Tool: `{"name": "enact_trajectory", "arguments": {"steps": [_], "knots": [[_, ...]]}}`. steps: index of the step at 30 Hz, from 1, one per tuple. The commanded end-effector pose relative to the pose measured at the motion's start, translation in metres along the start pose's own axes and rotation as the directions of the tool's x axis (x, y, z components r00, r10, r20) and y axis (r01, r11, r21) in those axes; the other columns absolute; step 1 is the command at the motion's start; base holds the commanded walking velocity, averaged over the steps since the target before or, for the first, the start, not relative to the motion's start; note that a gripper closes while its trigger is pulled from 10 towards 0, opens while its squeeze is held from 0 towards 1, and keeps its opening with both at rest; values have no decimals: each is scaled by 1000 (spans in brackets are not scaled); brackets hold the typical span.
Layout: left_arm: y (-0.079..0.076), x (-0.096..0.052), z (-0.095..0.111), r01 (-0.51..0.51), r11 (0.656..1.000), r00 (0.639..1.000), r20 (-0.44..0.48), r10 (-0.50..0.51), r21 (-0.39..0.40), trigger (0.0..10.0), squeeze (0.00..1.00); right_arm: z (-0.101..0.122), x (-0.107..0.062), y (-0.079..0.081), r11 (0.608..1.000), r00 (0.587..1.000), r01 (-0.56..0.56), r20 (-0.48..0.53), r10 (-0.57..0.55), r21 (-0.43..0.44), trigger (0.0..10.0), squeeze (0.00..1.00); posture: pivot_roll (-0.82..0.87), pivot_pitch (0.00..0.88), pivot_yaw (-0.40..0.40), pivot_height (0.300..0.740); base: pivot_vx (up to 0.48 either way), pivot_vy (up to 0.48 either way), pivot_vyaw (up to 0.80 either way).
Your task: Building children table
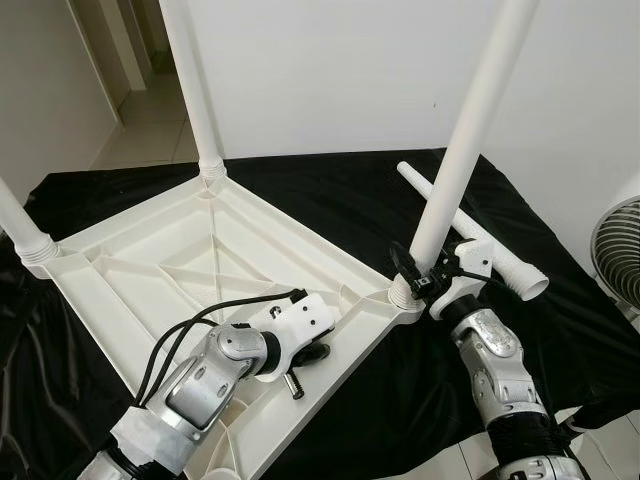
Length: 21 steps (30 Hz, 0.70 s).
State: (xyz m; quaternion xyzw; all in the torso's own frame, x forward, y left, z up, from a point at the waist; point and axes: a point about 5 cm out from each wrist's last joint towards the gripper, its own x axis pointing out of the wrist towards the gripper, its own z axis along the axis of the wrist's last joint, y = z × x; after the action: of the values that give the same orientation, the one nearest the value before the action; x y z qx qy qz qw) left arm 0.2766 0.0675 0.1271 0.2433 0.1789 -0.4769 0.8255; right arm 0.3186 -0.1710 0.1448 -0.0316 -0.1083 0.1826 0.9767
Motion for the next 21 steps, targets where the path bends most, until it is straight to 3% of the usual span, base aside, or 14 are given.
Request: {"name": "enact_trajectory", "arguments": {"steps": [1,12,21], "knots": [[7,-8,-3,-43,999,999,-17,43,5,10000,0,-44,-27,-7,997,971,71,-230,-67,9,10000,0,29,44,84,740,0,0,0],[8,-8,-3,-49,999,999,-16,49,3,10000,0,-45,-27,-1,998,971,62,-231,-61,-4,10000,0,29,49,82,740,0,0,0],[8,-8,0,-44,999,999,-9,45,10,10000,0,-46,-23,-7,985,954,175,-244,-172,-10,10000,0,31,50,81,740,0,0,0]]}}
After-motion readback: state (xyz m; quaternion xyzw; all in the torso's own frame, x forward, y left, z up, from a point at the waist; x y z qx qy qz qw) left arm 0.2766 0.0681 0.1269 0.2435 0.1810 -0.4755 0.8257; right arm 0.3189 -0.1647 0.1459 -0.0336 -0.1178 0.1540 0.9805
